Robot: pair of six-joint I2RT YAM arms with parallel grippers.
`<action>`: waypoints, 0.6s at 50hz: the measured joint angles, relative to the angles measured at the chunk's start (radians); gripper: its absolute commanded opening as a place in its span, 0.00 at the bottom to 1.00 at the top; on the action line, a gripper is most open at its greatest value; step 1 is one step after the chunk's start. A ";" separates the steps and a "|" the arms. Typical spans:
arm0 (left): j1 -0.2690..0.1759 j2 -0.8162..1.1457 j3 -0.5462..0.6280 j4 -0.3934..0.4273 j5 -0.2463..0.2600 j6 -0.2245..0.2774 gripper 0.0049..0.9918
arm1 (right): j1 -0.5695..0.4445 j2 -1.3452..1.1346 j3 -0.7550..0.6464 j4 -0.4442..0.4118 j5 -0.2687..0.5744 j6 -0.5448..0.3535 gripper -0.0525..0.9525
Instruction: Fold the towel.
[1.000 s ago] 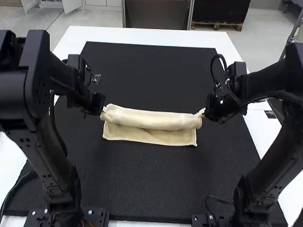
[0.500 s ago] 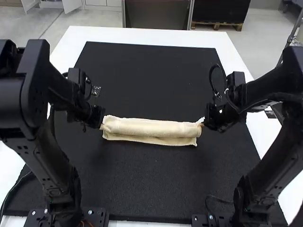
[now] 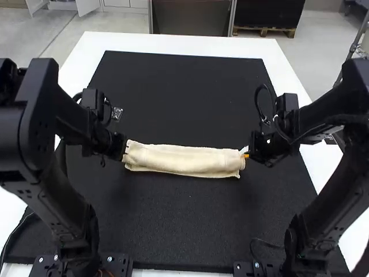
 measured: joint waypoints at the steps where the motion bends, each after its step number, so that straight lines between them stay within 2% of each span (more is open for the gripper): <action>1: 0.000 -0.005 -0.002 0.003 -0.001 0.000 0.50 | 0.000 0.000 0.000 0.000 0.002 0.000 0.45; 5: 0.000 -0.032 -0.010 0.021 -0.005 0.000 0.71 | -0.003 0.000 -0.003 0.000 0.010 -0.001 0.61; 7: 0.000 -0.043 -0.013 0.029 -0.007 0.000 0.82 | -0.006 0.000 -0.003 -0.001 0.014 0.000 0.73; 9: 0.000 -0.055 -0.019 0.044 -0.014 0.000 0.86 | -0.010 0.000 -0.003 0.000 0.018 -0.002 0.85; 11: 0.000 -0.065 -0.025 0.055 -0.020 0.000 0.90 | -0.012 0.000 -0.003 -0.001 0.023 -0.002 0.91; 18: 0.000 -0.103 -0.048 0.067 -0.039 0.000 0.95 | -0.012 0.000 -0.003 -0.012 0.032 -0.003 0.94; 30: 0.011 -0.140 -0.063 0.065 -0.056 0.000 0.97 | -0.012 0.000 -0.003 -0.069 0.024 -0.004 0.94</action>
